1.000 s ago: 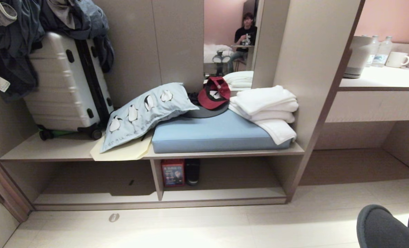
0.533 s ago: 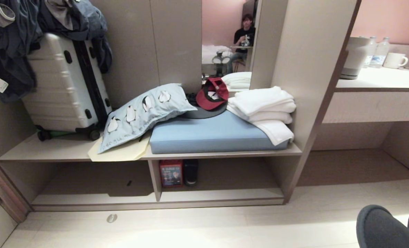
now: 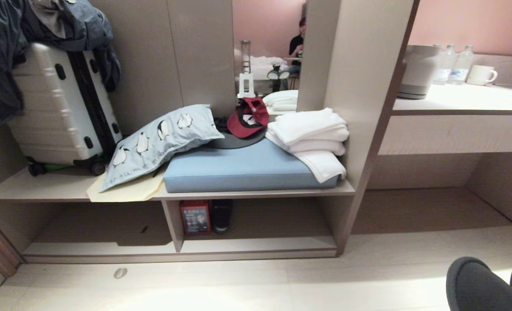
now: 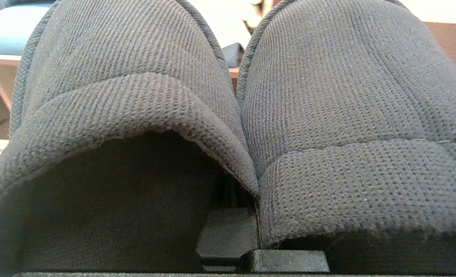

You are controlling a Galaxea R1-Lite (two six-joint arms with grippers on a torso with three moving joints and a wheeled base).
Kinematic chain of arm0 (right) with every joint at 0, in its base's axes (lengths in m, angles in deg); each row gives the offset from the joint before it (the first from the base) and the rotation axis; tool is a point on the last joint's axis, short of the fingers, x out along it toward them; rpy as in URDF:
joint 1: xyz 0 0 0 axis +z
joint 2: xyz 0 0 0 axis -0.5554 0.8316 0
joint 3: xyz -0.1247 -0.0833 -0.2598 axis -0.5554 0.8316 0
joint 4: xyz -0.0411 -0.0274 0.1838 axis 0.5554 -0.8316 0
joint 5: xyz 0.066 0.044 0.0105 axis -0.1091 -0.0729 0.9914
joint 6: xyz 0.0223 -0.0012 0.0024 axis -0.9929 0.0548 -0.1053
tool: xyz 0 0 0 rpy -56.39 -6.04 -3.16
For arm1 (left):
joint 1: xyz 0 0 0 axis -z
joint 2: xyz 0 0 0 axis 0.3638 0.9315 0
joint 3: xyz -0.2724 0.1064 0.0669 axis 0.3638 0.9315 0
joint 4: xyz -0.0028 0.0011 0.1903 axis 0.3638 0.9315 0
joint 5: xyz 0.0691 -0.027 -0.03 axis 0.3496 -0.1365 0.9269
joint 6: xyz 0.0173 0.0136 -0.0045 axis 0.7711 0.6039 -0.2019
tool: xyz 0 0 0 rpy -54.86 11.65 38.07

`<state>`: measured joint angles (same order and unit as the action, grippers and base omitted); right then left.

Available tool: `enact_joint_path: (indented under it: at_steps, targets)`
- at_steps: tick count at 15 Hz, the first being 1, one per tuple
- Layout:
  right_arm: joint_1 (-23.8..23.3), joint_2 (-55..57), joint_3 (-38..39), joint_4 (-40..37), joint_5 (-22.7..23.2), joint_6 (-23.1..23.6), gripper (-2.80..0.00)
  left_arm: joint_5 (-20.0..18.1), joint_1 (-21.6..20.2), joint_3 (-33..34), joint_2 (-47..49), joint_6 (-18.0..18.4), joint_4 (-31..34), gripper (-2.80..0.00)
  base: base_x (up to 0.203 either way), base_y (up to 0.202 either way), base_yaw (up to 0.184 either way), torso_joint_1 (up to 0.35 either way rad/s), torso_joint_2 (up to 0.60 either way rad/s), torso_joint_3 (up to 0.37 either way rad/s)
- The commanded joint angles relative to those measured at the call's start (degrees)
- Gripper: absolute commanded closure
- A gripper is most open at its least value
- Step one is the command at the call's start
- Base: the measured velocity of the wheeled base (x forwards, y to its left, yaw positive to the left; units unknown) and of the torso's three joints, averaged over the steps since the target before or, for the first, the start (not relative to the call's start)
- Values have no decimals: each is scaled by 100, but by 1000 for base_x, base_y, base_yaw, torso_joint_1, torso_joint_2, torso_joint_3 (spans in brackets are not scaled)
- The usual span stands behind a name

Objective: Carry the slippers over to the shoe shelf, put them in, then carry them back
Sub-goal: Place the slippers on the floor

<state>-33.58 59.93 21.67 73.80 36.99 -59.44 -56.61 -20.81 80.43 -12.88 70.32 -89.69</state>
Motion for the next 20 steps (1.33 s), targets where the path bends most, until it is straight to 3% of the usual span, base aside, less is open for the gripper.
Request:
enact_joint_path:
  at_steps: [1, 20]
  targets:
    - [2, -10, 9, -1, 2, 3, 0, 3, 0, 0, 9, -4, 1, 0, 0, -198, 2, 4, -1, 4]
    - [2, -10, 9, -1, 2, 3, 0, 3, 0, 0, 9, -4, 1, 0, 0, -198, 3, 2, 2, 3]
